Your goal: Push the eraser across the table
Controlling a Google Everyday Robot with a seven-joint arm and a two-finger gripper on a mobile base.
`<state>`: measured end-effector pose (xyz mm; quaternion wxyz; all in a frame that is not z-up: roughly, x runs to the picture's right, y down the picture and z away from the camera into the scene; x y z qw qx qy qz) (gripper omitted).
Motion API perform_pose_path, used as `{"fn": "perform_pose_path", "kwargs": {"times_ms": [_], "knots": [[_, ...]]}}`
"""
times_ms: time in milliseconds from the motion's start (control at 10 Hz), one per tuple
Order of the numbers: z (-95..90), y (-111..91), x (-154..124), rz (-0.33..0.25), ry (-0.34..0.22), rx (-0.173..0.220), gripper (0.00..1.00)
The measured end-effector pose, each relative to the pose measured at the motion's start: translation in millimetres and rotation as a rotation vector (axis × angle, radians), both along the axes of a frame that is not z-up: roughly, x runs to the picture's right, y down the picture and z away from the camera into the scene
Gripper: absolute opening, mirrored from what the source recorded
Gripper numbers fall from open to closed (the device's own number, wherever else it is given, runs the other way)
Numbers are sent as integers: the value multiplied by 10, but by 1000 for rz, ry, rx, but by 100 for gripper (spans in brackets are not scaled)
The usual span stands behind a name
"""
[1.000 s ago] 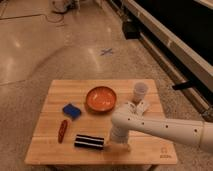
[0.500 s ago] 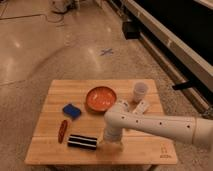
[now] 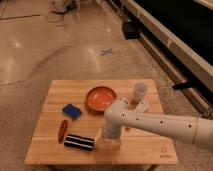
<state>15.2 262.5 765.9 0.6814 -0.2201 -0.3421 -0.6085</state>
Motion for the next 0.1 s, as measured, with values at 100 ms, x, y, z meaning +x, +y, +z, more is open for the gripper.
{"fn": "perform_pose_path", "kwargs": {"times_ms": [100], "knots": [[-5,-99,90,12,2,18,80]]}}
